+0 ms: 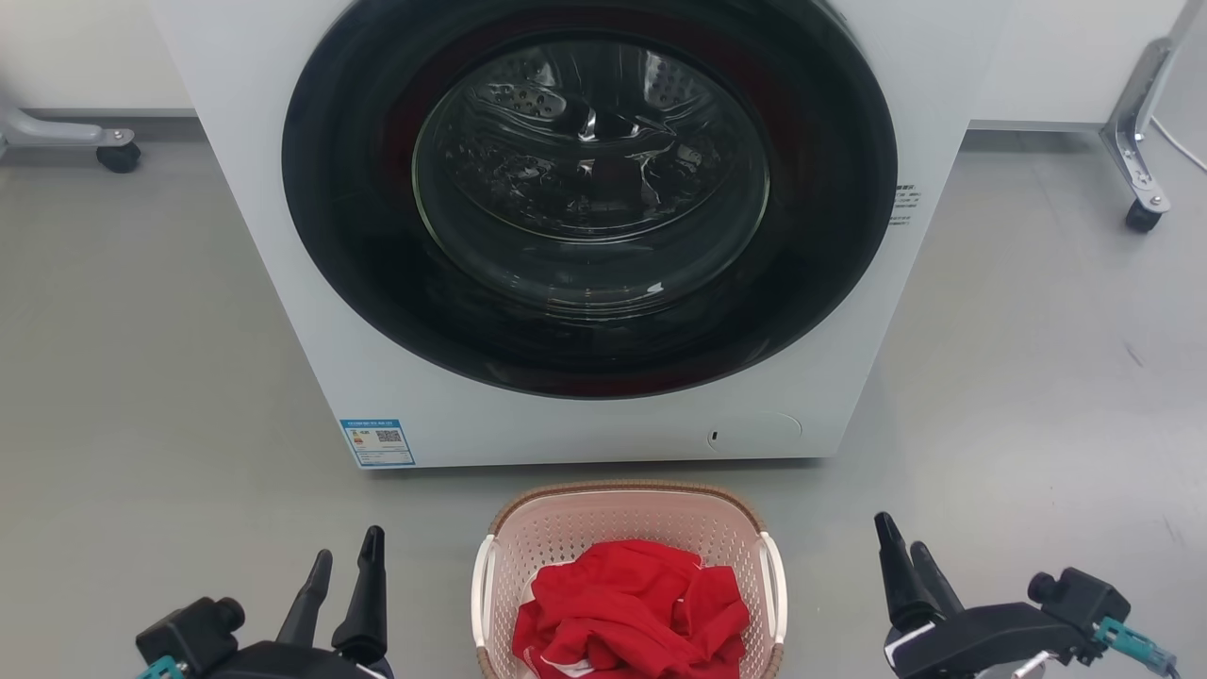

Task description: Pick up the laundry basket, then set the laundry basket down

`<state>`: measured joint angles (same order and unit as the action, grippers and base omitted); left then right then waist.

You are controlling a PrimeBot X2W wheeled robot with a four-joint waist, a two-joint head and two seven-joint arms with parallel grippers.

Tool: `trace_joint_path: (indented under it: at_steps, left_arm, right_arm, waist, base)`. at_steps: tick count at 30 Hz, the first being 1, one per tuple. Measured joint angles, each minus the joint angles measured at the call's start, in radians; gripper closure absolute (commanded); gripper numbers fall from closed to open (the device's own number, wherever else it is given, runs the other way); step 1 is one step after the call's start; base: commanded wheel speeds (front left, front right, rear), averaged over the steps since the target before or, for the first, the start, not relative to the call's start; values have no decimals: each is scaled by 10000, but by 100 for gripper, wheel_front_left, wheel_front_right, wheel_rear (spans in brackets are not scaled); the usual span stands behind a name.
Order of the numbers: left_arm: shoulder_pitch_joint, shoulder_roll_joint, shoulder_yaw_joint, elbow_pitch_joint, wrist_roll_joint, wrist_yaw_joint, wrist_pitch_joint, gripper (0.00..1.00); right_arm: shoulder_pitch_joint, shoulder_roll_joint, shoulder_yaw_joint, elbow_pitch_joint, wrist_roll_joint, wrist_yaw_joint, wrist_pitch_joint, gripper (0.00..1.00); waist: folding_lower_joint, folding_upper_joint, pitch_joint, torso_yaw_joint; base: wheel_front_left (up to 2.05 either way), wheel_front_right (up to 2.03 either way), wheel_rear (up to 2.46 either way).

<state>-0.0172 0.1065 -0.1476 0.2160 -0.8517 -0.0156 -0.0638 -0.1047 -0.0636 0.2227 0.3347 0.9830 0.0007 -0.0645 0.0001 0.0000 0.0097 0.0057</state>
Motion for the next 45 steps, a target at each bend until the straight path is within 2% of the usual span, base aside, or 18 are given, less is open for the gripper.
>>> trace_joint_path:
  at_steps: [45]
  left_arm:
    - [94,573,-1423,-1312,7110,1210,-1676,0]
  right_arm:
    - [-407,-196,2192,-489,-6383,-1078,-1657,0]
  waist:
    - [-2,0,-101,5]
  base:
    - [0,0,0]
